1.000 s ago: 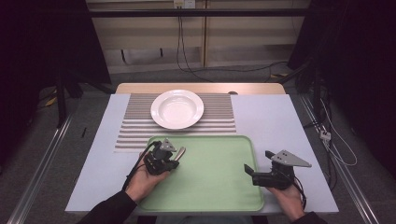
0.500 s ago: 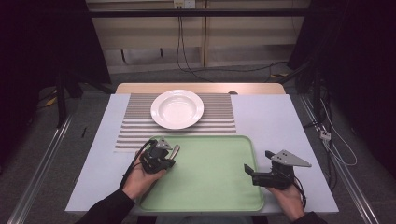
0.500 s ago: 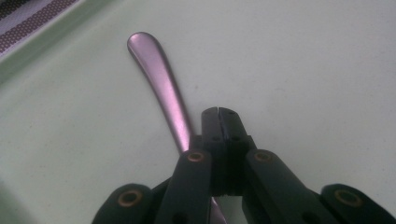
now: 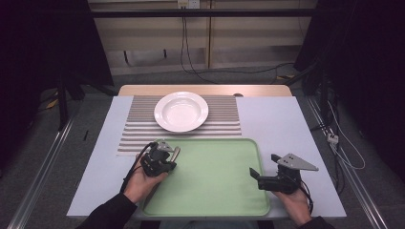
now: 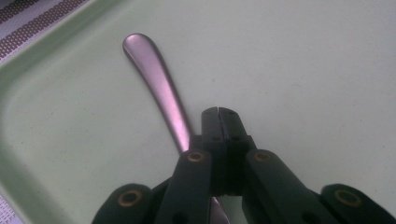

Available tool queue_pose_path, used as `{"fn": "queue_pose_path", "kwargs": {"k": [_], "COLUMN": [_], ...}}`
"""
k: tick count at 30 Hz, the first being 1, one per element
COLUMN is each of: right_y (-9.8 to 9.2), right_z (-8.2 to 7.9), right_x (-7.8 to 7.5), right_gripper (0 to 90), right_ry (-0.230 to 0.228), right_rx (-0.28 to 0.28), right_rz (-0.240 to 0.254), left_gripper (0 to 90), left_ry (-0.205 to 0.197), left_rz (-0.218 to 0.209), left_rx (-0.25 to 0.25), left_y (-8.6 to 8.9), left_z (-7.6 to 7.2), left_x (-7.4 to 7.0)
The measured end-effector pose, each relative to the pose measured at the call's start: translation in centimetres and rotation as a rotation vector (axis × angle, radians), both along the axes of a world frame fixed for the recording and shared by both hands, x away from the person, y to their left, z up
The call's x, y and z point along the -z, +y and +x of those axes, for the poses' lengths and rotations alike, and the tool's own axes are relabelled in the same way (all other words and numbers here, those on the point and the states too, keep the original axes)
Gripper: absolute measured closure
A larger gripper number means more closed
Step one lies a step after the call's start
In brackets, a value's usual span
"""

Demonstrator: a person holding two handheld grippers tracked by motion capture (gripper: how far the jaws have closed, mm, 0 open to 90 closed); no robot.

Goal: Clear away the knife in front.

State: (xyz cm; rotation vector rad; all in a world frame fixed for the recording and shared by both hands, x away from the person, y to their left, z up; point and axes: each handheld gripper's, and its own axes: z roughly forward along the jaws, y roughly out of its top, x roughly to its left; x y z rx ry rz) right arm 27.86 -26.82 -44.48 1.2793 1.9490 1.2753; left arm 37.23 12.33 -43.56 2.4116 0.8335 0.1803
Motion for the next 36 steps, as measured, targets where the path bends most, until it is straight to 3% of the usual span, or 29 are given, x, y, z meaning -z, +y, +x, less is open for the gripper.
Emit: {"fn": "queue_pose_path", "kwargs": {"k": [19,36], "right_y": [0.0,0.0], "right_z": [0.0,0.1], "right_x": [0.0,0.0], "right_gripper": [2.8,2.8], "right_ry": [-0.001,0.0], "right_rx": [-0.001,0.0], "right_rz": [0.0,0.0], "left_gripper": [90.0,90.0], "left_ry": [-0.01,-0.024], "left_rz": [0.01,0.053], "left_rx": [-0.031,-0.077], "left_y": [0.7,1.3], "left_z": [0.3,0.4], "left_x": [0.0,-0.2]}}
